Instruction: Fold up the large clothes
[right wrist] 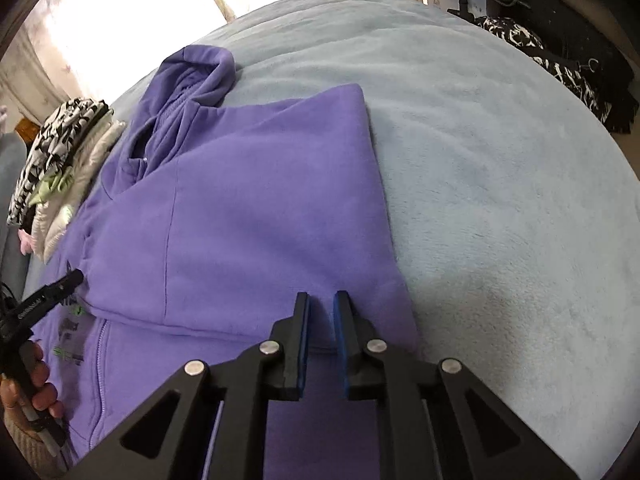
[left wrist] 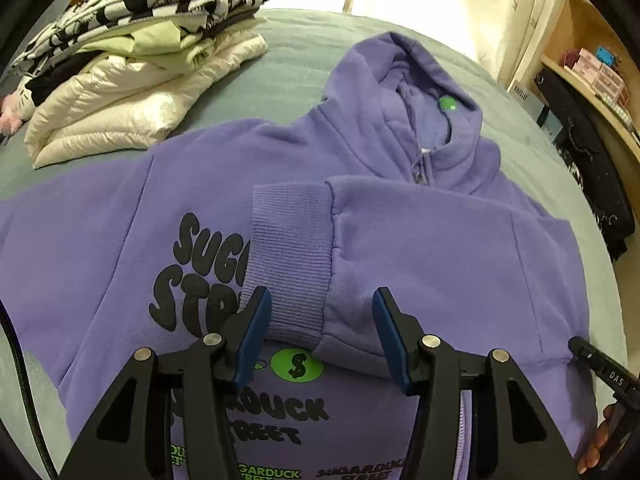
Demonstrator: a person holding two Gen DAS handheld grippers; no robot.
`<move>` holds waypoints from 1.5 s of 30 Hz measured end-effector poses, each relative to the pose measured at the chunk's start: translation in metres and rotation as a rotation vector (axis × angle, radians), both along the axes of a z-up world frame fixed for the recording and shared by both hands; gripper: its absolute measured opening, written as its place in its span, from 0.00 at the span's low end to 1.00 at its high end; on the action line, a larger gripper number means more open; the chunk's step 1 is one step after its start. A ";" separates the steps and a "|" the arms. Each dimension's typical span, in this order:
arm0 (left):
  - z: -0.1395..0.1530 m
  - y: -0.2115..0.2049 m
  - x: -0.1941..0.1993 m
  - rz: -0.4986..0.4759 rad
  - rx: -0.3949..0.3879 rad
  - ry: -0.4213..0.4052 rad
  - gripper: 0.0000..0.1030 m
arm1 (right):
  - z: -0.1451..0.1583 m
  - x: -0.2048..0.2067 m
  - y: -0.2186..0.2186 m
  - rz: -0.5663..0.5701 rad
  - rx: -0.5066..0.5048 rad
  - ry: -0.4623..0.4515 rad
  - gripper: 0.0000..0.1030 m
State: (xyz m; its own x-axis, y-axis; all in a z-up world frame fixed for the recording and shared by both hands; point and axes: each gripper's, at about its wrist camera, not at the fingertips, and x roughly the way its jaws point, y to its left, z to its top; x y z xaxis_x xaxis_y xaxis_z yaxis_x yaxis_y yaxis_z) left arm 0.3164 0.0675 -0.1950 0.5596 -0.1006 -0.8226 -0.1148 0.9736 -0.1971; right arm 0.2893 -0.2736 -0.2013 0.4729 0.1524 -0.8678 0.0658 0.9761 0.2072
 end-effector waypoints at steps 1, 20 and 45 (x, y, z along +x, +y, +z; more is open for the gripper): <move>0.001 -0.001 0.000 0.001 -0.003 -0.010 0.50 | 0.000 -0.001 -0.002 -0.001 0.015 -0.007 0.18; 0.037 0.014 -0.055 -0.008 -0.006 -0.038 0.50 | 0.024 -0.012 0.048 0.058 0.021 0.021 0.66; 0.105 0.077 -0.218 0.029 0.100 -0.111 0.58 | 0.113 -0.161 0.191 0.275 -0.044 -0.164 0.66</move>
State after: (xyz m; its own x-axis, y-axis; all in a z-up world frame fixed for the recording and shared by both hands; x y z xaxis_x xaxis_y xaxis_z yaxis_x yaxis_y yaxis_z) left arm 0.0983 0.1443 -0.0898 0.6492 -0.0043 -0.7606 -0.1256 0.9856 -0.1128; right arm 0.1283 -0.0825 -0.0880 0.5530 0.2581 -0.7922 -0.2329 0.9608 0.1504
